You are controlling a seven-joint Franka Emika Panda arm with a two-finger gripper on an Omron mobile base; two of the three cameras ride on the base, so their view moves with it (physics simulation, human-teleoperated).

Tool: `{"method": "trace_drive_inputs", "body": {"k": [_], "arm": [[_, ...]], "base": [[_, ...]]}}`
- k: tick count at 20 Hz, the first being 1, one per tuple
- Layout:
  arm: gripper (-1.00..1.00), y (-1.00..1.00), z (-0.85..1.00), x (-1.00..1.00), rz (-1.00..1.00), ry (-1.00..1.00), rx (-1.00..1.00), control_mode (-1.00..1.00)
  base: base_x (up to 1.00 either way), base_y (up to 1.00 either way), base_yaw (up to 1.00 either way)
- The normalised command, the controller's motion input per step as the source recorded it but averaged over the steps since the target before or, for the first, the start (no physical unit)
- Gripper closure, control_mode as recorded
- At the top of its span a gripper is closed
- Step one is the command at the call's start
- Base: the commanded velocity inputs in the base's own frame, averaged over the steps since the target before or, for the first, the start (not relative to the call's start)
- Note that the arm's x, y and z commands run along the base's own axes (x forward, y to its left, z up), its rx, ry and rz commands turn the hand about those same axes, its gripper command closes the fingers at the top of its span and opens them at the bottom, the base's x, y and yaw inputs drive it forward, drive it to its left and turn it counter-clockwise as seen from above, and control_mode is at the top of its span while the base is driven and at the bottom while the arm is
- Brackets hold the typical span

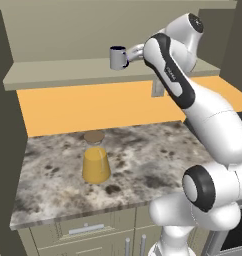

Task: There is a tray on the dining counter. Grab the cup, mug, and pitcher and place them on the tray. The pitcher may be placed next to the tray if it cannot fit the tray.

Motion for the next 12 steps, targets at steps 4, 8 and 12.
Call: {"method": "trace_drive_inputs", "body": {"k": [4,8,12], "arm": [[-1.00,0.02,-0.01,0.36,0.02,0.00,0.00,-1.00],[-1.00,0.00,-0.05,0.33,0.03,0.00,0.00,-1.00],[-1.00,0.00,-0.14,0.29,0.03,0.00,0.00,-1.00]], "base": [[0.00,0.00,0.00],[0.00,0.00,0.00],[0.00,0.00,0.00]]}}
